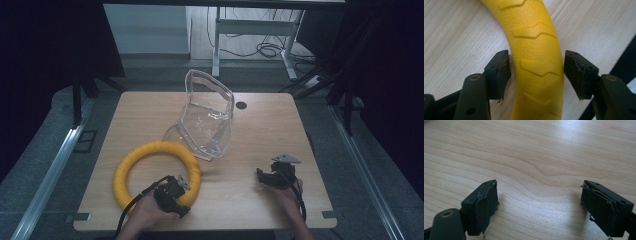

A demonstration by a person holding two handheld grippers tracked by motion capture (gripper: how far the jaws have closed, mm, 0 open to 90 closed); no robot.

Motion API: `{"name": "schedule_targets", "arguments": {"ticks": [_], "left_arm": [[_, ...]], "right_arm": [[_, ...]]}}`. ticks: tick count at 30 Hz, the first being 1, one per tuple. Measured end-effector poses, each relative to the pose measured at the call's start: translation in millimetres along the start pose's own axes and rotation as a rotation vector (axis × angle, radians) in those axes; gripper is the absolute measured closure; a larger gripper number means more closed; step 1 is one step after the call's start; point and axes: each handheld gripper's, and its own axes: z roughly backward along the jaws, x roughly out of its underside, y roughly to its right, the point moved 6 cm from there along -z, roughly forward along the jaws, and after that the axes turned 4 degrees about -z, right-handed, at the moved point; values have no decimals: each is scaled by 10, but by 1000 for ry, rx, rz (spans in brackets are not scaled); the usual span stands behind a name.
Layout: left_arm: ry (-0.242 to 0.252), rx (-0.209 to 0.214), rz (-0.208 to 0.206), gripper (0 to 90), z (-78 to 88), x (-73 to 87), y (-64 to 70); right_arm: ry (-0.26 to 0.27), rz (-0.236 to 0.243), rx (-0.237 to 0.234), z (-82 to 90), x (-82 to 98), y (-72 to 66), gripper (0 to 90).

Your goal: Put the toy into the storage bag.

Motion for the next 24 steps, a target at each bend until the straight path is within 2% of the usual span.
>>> {"name": "schedule_targets", "arguments": {"ticks": [3, 6, 10, 13, 19, 24], "left_arm": [[-10, -25, 3, 425, -35, -8, 1], [-3, -14, 6, 483, -30, -14, 11], [4, -5, 20, 491, -19, -9, 7], [45, 30, 35, 494, 71, 1, -17], [157, 130, 72, 500, 367, 69, -106], [202, 173, 82, 501, 479, 107, -149]], "right_arm": [[0, 0, 0, -1, -1, 0, 144], [0, 0, 0, -1, -1, 0, 144], [0, 0, 0, -1, -1, 1, 144], [1, -1, -1, -1, -1, 0, 144], [0, -2, 0, 0, -2, -1, 144], [0, -2, 0, 0, -1, -1, 145]]}}
